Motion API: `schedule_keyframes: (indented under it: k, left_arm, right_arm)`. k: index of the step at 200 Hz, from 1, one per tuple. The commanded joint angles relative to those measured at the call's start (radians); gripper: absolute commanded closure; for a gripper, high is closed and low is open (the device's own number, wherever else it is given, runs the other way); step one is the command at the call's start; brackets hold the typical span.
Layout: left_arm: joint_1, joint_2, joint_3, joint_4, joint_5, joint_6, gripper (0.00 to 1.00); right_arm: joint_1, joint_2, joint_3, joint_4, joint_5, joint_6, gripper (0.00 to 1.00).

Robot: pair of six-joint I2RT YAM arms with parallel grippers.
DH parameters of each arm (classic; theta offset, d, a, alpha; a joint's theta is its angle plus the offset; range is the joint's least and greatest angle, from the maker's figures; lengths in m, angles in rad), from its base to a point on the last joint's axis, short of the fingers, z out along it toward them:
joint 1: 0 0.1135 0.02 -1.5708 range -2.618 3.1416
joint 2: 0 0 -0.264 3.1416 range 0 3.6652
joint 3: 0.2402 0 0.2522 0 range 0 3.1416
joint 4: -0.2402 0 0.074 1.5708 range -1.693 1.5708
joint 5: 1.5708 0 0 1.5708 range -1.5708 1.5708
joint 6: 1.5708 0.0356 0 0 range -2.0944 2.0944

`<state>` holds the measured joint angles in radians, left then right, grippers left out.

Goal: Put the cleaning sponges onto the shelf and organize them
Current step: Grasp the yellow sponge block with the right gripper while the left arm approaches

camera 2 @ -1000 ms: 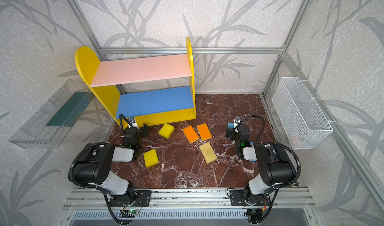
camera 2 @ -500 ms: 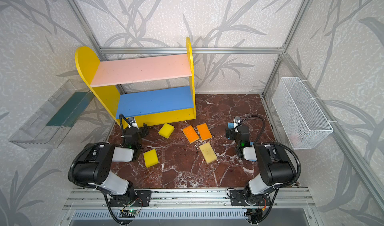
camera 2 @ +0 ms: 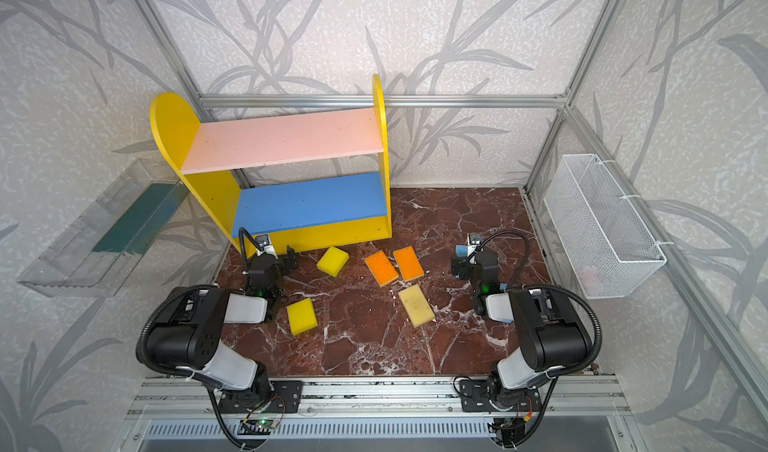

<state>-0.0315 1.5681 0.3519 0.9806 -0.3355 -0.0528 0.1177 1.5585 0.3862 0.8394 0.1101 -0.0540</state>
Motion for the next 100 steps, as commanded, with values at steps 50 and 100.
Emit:
schedule_keyframes:
  k: [50, 100]
  left_arm:
    - [0.016, -0.035, 0.029, -0.060, 0.018, 0.004, 0.01]
    - [0.004, -0.303, 0.146, -0.535, 0.072, -0.023, 0.01]
  right_arm:
    - [0.001, -0.065, 0.000, 0.037, -0.039, -0.033, 0.01]
    - [0.010, -0.418, 0.111, -0.506, -0.038, 0.125, 0.01]
